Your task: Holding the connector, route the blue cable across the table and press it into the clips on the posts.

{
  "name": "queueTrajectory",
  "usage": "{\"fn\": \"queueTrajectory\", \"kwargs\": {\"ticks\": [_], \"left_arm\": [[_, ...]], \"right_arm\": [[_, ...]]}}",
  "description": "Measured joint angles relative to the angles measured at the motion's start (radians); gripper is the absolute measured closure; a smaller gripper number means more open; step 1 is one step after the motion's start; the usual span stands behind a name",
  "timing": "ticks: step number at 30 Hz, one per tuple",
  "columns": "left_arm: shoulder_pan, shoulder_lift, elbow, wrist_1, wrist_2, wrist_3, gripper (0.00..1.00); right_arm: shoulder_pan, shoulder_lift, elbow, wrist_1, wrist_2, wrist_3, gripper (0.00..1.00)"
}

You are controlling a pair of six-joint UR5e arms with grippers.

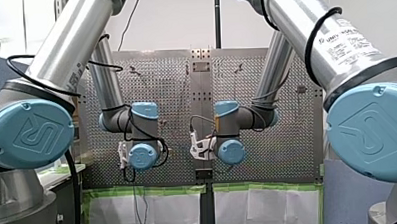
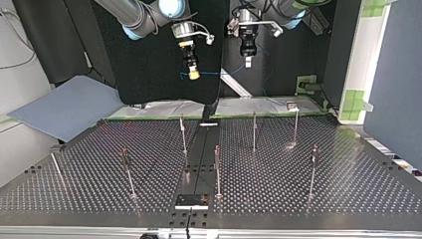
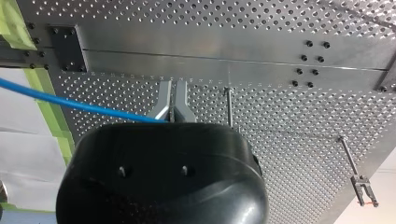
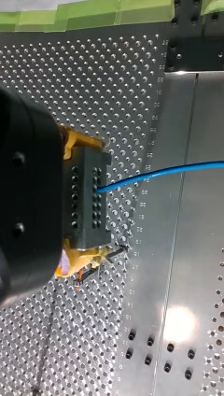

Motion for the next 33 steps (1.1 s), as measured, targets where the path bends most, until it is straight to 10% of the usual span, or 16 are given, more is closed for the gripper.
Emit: {"fn": "queueTrajectory", "kwargs": {"ticks": [7,15,22,33], "left_arm": [[0.009,0.010,0.007,-0.010,-0.010,0.004,1.00],[0.034,0.057,0.007,-0.058,-0.057,-0.010,1.00],[0.081,0.117,0.009,-0.117,-0.107,-0.011,1.00],[0.189,0.225,0.031,-0.226,-0.088,-0.023,1.00]], "right_arm": [[0.009,0.007,-0.009,0.009,0.009,0.005,1.00],[0.058,-0.037,-0.070,0.071,0.033,0.051,1.00],[0.063,-0.102,-0.112,0.123,-0.024,0.107,1.00],[0.063,-0.197,-0.183,0.216,-0.118,0.143,1.00]]}}
